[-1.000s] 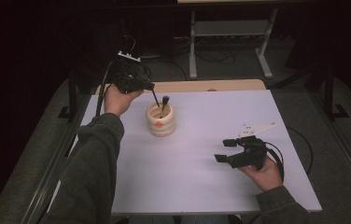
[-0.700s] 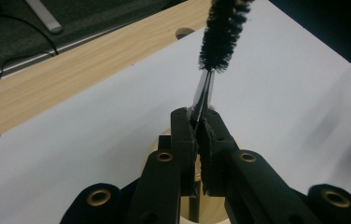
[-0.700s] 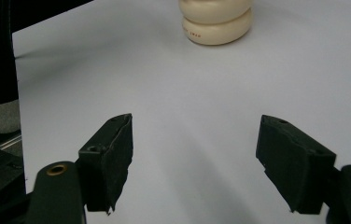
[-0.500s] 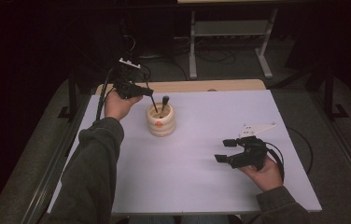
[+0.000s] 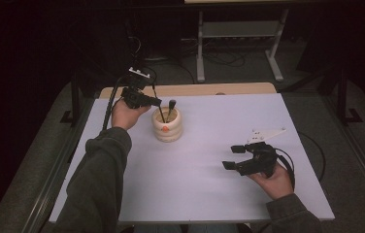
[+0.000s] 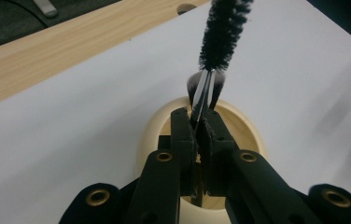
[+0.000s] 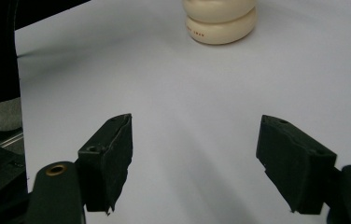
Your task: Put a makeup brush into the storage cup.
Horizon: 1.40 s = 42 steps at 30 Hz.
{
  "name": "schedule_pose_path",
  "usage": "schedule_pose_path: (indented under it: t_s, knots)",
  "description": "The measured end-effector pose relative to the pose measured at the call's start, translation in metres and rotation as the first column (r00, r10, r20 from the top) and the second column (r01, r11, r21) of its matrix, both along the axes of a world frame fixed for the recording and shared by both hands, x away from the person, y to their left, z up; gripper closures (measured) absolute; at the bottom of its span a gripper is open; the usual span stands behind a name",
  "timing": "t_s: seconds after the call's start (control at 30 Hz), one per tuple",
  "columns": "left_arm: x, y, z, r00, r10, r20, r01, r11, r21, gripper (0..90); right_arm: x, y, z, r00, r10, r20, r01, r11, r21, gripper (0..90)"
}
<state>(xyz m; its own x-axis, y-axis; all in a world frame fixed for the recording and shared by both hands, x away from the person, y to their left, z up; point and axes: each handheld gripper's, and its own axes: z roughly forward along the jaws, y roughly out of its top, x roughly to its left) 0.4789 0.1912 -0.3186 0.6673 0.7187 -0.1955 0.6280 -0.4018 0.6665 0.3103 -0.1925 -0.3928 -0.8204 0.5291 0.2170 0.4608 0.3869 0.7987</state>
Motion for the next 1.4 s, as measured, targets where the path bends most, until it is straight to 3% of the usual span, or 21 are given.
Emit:
schedule_pose_path:
  t_s: [0.23, 0.3, 0.47, 0.5, 0.6, 0.73, 0.83, 0.97, 1.1, 1.23, 1.4]
  knots:
    - [-0.001, -0.001, -0.008, 0.9999, 0.005, -0.016, -0.005, 0.9998, -0.021, 84.8, 0.000, -0.001, 0.000, 1.0000, -0.002, 0.001, 0.002, 1.0000, 0.001, 25.9]
    - [0.000, -0.001, -0.010, 0.9998, -0.009, -0.019, 0.008, 1.0000, -0.005, 84.6, 0.000, -0.001, -0.001, 1.0000, 0.001, 0.001, -0.001, 1.0000, 0.002, 25.8]
    - [-0.001, -0.002, -0.011, 0.9997, -0.004, -0.025, 0.003, 0.9999, -0.015, 84.5, -0.001, 0.000, 0.000, 1.0000, 0.000, 0.003, 0.000, 1.0000, -0.001, 25.8]
    - [-0.001, -0.002, -0.011, 0.9995, -0.016, -0.027, 0.016, 0.9999, 0.000, 84.5, -0.001, 0.000, -0.001, 1.0000, 0.000, 0.003, 0.000, 1.0000, -0.006, 25.8]
    - [-0.003, -0.004, -0.011, 0.9998, -0.001, -0.020, 0.001, 0.9999, -0.016, 84.5, 0.001, 0.001, -0.003, 1.0000, 0.002, -0.003, -0.002, 0.9999, -0.011, 25.8]
    - [-0.004, -0.004, -0.010, 0.9997, -0.017, -0.016, 0.017, 0.9998, 0.004, 83.9, 0.000, 0.002, -0.001, 1.0000, 0.006, 0.004, -0.006, 0.9999, -0.011, 25.9]
    - [-0.008, -0.003, -0.009, 0.9999, 0.000, -0.010, 0.000, 1.0000, -0.005, 72.4, -0.001, 0.003, -0.002, 1.0000, 0.004, 0.000, -0.004, 0.9998, -0.017, 25.9]
    - [-0.013, 0.002, -0.009, 1.0000, 0.000, 0.006, 0.000, 1.0000, 0.003, 66.2, 0.000, 0.004, -0.003, 0.9999, 0.000, 0.014, 0.000, 0.9994, -0.033, 26.3]
    - [-0.018, 0.008, -0.010, 0.9999, 0.006, 0.009, -0.006, 0.9996, -0.029, 62.9, 0.000, 0.002, -0.002, 0.9998, -0.014, 0.013, 0.015, 0.9994, -0.033, 26.1]
    - [-0.024, 0.012, -0.011, 0.9998, 0.007, 0.018, -0.006, 0.9999, -0.011, 62.0, 0.000, 0.000, -0.002, 0.9997, -0.022, 0.014, 0.022, 0.9994, -0.026, 25.9]
    - [-0.029, 0.019, -0.014, 0.9998, 0.015, 0.014, -0.015, 0.9997, -0.017, 59.9, 0.001, 0.000, -0.004, 0.9995, -0.026, 0.018, 0.027, 0.9988, -0.040, 25.9]
